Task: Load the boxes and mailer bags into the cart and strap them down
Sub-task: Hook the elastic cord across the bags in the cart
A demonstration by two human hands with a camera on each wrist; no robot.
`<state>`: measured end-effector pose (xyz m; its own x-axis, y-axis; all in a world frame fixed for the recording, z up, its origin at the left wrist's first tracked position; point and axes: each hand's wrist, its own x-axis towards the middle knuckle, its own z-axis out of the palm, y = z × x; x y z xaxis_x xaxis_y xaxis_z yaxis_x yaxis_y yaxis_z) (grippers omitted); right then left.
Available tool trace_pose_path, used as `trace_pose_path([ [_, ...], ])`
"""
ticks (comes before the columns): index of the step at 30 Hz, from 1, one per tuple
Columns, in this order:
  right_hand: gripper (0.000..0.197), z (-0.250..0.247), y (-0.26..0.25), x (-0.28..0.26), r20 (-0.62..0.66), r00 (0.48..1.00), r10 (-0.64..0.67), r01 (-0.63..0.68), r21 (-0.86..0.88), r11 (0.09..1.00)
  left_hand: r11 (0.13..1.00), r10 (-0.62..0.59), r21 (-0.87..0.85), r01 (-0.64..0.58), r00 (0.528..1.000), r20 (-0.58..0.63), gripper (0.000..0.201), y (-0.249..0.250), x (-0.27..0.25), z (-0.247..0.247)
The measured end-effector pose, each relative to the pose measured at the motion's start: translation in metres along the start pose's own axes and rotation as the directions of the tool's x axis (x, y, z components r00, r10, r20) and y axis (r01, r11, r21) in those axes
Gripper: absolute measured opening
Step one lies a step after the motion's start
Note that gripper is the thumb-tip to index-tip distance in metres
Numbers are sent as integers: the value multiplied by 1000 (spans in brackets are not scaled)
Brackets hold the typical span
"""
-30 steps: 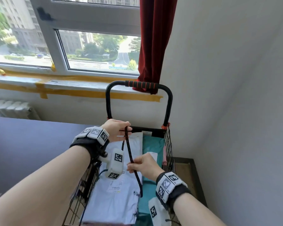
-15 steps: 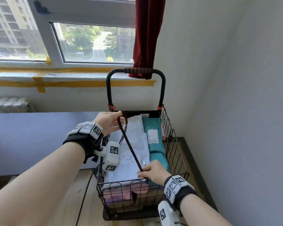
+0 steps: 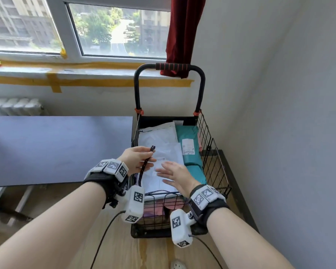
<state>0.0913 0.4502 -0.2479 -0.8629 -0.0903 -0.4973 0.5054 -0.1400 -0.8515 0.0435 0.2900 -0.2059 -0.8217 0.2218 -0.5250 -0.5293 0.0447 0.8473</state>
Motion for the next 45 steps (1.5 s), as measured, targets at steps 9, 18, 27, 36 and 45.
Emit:
trace_pose_path([
  [9,14,-7,-38,53,16,999,-28,25,187,982,992,-97,77,96,995,19,9,-25,19,-8],
  [18,50,-67,-78,136,-17,996,-93,95,215,972,975,-177,122,186,981,-76,7,-12,92,32],
  [27,44,-150,-130,247,-73,993,-91,98,89,991,969,-191,106,225,946,-260,14,1,189,95],
  [36,34,-137,-96,325,75,982,175,-167,-105,980,966,-223,42,256,903,-366,18,-39,248,82],
  [45,28,-111,-28,351,53,797,601,-554,-332,763,968,-251,-90,234,917,-310,7,-57,282,41],
])
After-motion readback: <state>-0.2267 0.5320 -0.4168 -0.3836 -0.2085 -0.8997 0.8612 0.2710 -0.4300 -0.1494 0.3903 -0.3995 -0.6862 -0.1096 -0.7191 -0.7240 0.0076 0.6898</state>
